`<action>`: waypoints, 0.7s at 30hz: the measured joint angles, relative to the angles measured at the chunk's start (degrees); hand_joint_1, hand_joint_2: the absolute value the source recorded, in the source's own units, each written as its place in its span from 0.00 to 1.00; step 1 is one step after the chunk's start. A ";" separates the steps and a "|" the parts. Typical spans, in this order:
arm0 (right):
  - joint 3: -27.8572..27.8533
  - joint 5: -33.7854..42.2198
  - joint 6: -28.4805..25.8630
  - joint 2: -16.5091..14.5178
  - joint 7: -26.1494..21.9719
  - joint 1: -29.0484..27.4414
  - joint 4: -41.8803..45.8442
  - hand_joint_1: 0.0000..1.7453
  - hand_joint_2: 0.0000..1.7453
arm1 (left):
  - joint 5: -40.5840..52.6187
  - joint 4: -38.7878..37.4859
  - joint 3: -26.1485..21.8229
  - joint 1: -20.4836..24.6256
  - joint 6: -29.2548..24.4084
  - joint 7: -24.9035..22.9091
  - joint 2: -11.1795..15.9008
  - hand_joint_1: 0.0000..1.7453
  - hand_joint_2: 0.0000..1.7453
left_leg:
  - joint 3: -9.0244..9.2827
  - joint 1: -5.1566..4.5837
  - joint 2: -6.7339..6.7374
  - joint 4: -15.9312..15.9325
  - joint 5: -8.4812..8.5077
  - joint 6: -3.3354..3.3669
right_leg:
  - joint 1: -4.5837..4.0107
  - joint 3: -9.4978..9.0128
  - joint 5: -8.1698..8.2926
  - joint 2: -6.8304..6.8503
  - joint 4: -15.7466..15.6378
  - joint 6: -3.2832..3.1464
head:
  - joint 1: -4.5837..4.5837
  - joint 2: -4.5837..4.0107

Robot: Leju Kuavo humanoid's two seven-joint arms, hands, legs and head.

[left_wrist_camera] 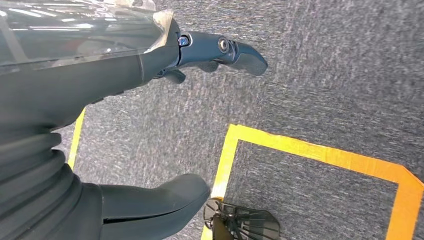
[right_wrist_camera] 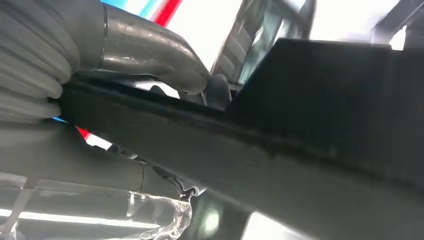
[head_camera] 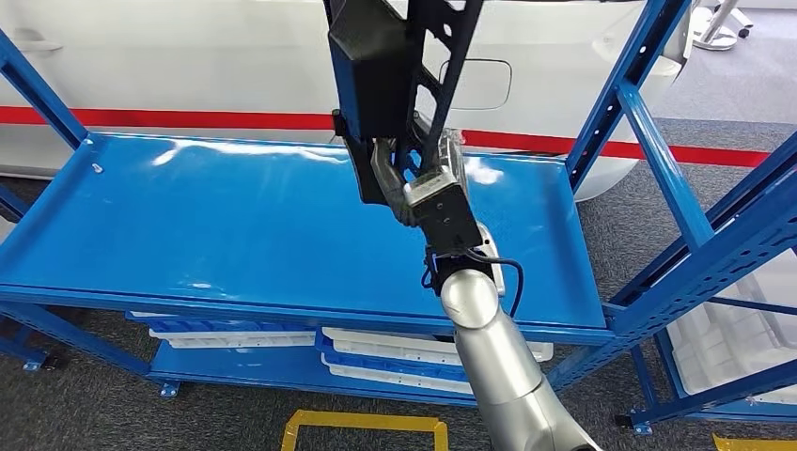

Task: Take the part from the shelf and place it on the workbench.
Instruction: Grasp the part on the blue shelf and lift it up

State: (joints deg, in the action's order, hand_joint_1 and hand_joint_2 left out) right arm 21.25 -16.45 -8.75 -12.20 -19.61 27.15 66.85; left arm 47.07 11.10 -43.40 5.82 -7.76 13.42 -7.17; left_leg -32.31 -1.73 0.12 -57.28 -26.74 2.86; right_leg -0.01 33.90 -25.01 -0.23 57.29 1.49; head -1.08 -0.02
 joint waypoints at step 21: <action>4.54 25.76 12.40 3.87 -1.90 -4.27 7.29 1.00 1.00 | -0.71 0.00 -1.47 -0.51 -0.28 0.98 0.39 0.00 1.00 | 0.46 -0.08 0.05 0.95 0.87 1.36 | 0.00 -0.38 0.77 -0.01 -0.79 1.21 | 0.05 0.00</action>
State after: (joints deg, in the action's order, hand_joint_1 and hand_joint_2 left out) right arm 25.79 9.31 3.65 -8.33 -21.51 22.88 74.14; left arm 46.36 11.10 -44.87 5.31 -8.04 14.40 -6.78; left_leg -31.85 -1.81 0.17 -56.33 -25.86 4.22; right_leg 0.00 33.52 -24.24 -0.24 56.50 2.70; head -1.03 -0.02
